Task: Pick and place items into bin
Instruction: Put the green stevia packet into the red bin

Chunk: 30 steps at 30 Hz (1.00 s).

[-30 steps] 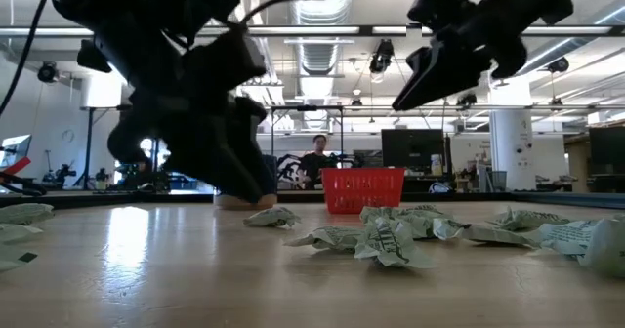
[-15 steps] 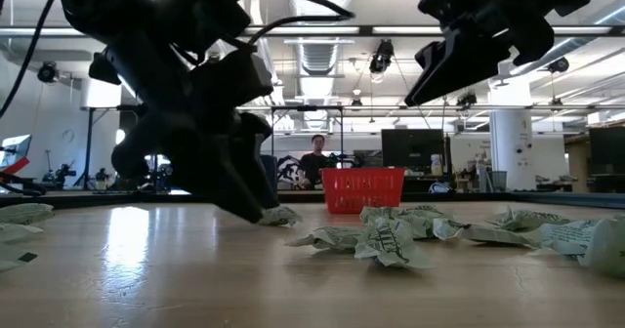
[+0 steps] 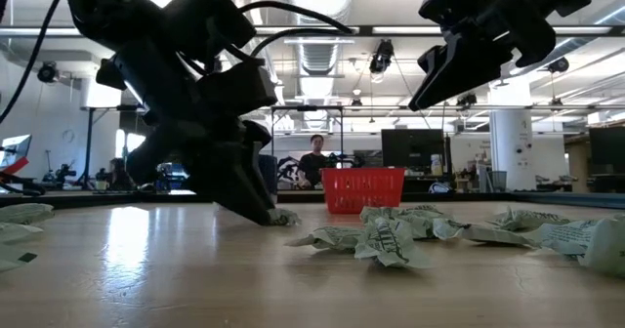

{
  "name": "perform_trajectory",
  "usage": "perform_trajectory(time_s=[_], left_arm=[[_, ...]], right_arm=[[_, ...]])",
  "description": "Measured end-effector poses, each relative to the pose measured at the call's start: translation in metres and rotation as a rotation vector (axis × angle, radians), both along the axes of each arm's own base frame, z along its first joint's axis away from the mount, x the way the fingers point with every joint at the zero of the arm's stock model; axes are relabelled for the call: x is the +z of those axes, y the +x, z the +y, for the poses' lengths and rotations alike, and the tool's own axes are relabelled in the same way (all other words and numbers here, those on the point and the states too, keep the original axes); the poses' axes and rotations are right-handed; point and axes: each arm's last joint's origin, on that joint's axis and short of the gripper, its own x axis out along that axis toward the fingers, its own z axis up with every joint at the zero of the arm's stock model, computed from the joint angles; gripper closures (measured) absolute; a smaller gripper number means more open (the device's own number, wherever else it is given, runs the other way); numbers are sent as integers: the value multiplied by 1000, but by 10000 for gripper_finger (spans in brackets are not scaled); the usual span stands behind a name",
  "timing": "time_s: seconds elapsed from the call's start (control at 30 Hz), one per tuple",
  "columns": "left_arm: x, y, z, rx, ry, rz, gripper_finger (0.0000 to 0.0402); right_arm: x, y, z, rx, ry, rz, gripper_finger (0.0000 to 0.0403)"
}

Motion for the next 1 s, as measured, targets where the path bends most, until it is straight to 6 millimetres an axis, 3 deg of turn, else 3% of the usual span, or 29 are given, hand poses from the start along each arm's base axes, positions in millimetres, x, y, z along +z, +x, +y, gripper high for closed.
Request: perform_trajectory(time_s=[0.13, 0.47, 0.63, 1.0], left_arm=[[4, 2, 0, -3, 1, -13, 394], [48, 22, 4, -64, 190, -171, 400], [67, 36, 27, 47, 361, -249, 401], [89, 49, 87, 221, 373, -322, 401]], right_arm=[[0, 0, 0, 0, 0, 2, 301], [-3, -3, 0, -16, 10, 43, 308], [-7, -7, 0, -50, 42, 90, 314], [-15, -21, 19, -107, 131, 231, 311]])
